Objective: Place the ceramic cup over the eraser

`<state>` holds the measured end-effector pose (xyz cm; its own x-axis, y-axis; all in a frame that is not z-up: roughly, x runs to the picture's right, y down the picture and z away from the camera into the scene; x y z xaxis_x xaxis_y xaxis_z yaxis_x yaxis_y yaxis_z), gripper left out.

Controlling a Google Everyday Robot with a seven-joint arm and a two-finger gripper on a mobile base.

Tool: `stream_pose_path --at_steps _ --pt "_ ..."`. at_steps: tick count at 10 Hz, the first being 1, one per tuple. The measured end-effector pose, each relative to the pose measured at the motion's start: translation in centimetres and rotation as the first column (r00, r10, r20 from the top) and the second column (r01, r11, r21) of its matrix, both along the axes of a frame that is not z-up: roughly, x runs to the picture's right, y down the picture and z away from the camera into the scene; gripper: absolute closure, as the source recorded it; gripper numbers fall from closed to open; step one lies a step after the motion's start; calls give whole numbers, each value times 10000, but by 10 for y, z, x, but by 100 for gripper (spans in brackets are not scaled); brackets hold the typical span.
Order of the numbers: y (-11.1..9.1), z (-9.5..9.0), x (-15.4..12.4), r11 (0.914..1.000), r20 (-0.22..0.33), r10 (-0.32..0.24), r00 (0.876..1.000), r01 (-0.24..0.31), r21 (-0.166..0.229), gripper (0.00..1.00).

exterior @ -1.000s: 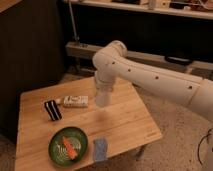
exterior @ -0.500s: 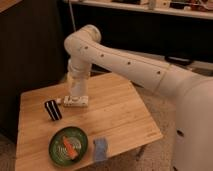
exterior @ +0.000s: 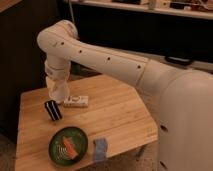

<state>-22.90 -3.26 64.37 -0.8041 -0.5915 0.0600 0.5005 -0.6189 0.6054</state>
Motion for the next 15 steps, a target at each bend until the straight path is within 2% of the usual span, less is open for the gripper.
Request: stream_pose_path --at_steps 2,5,10,15 --pt "2 2 -17 9995 268 -280 9992 285 -160 100" --pt "4 18 -32 9974 409 -525 9978 545 -481 100" --pt "21 35 -37 9891 534 -956 9940 1008 -1069 100" --pt "35 51 -48 9828 629 -1127 9916 1206 -1402 100"
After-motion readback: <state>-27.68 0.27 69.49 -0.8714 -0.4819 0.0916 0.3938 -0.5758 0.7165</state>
